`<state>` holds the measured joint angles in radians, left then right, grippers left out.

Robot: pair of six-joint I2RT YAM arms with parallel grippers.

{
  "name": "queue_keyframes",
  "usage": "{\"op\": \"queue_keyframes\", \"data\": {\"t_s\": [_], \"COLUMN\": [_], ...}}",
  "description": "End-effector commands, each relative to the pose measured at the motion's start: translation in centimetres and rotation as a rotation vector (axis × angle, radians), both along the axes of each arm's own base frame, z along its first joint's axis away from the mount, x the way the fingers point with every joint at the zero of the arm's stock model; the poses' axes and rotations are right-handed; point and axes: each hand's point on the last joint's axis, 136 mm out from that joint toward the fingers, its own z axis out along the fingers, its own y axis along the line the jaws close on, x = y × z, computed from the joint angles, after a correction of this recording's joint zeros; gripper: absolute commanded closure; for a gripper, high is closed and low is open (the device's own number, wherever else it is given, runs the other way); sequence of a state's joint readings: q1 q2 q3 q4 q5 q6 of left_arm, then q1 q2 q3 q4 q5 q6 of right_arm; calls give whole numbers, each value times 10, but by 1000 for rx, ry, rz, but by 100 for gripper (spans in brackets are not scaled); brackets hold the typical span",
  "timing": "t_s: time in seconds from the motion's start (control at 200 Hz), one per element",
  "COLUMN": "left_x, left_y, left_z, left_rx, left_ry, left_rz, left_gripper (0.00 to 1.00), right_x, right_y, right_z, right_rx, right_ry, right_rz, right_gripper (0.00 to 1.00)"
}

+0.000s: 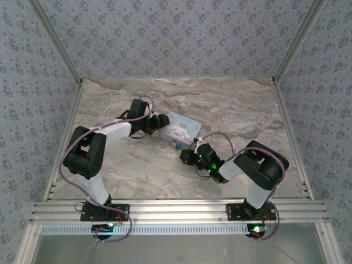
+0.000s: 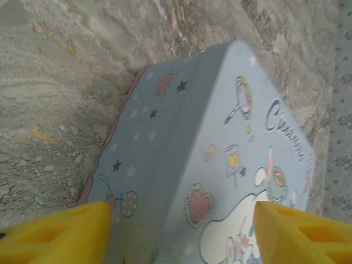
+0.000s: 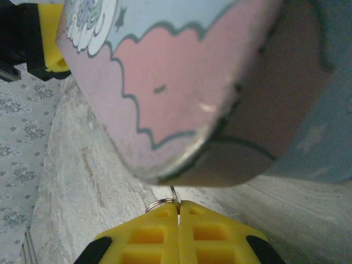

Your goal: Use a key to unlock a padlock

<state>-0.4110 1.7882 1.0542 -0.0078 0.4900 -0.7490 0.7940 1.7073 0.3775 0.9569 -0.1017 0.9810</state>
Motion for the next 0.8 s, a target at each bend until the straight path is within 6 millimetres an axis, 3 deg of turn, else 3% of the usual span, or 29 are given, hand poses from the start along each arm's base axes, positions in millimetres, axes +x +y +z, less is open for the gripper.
{"op": "queue_keyframes", "data": {"t_s": [0.0, 0.18, 0.315, 0.47, 0.794], "left_x": [-7, -13, -18, -26, -55], "left_y": [-5, 3, 8, 11, 16], "left_z": [-6, -18, -23, -25, -24], "left_rx": [8, 39, 53, 53, 55], "left_ry": [17, 36, 43, 49, 61], "left_rz": [-43, -24, -13, -4, 6], "left_gripper": [37, 46, 48, 51, 53], "right_x": [-1, -3, 2, 13, 48], "right_y": [-7, -12, -18, -17, -29], "right_z": [1, 10, 23, 42, 55], "right_rx": [-10, -47, -52, -25, -105], "right_ry": [10, -30, -87, -143, -239], "right_rz": [-10, 21, 36, 80, 149], "right_gripper": [81, 65, 53, 49, 46]}}
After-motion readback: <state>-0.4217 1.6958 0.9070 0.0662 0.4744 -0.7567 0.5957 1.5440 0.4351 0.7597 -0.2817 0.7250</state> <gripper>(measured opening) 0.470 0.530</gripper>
